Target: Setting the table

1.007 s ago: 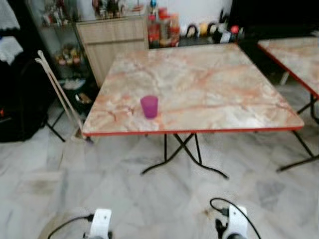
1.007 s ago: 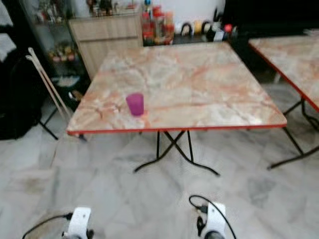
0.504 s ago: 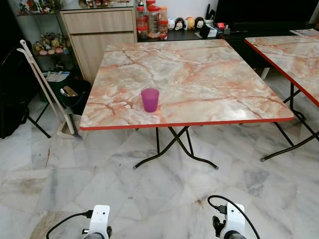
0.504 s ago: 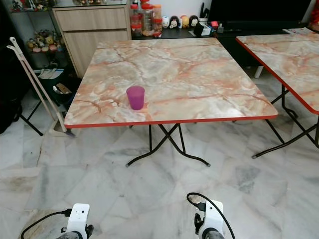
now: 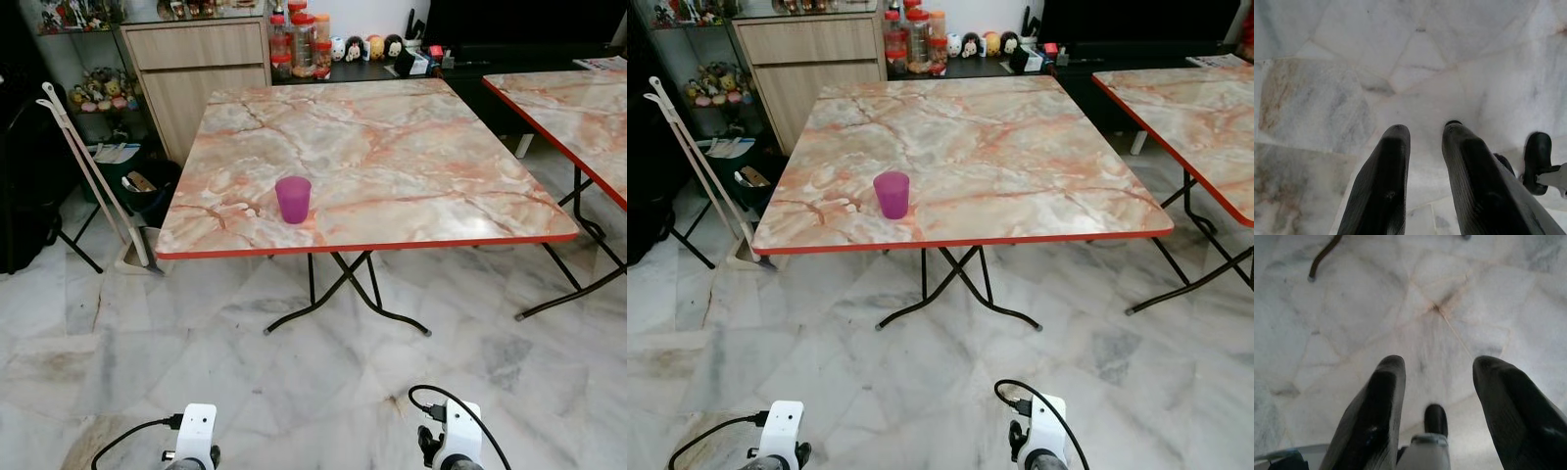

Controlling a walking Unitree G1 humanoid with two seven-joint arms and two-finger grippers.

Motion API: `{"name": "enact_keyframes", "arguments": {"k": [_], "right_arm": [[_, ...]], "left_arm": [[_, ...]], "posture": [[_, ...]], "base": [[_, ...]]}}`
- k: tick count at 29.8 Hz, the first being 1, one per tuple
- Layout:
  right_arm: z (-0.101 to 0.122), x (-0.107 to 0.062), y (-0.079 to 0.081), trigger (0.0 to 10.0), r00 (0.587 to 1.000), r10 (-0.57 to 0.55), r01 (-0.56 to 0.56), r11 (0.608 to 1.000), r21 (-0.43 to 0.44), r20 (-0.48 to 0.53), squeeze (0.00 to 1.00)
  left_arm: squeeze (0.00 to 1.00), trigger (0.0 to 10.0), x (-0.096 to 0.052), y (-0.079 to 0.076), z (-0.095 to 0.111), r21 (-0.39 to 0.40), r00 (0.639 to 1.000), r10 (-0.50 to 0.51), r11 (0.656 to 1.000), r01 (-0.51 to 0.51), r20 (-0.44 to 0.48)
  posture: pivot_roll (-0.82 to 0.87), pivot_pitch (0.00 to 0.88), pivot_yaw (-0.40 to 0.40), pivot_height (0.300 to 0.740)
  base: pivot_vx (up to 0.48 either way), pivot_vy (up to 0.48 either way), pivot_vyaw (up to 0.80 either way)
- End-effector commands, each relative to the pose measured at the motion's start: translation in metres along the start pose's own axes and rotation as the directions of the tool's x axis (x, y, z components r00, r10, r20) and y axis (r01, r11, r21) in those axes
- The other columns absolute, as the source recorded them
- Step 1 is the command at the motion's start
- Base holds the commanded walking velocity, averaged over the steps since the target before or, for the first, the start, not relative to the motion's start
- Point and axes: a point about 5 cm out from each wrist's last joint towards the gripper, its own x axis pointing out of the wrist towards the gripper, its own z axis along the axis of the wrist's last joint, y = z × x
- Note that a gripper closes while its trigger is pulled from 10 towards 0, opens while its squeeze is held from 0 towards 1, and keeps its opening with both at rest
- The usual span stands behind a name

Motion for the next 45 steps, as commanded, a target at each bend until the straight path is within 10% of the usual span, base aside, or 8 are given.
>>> {"name": "enact_keyframes", "arguments": {"k": [1,45], "right_arm": [[0.0008,0.0001,0.0005,10.0,1.000,0.004,-0.005,1.000,0.007,0.005,0.00],[0.0039,0.0008,0.0025,10.0,1.000,0.025,-0.025,1.000,-0.001,0.014,0.00]], "left_arm": [[0.00,10.0,-0.0003,0.0003,-0.0029,-0.005,1.000,0.008,1.000,-0.008,-0.012],[0.00,10.0,0.0003,-0.0008,0.0003,-0.001,1.000,0.008,1.000,-0.008,-0.005]], "posture": [[-0.05,0.000,0.014,0.740],[-0.05,0.000,0.010,0.740]], "base": [[0.270,0.000,0.00],[0.212,0.000,0.00]]}}
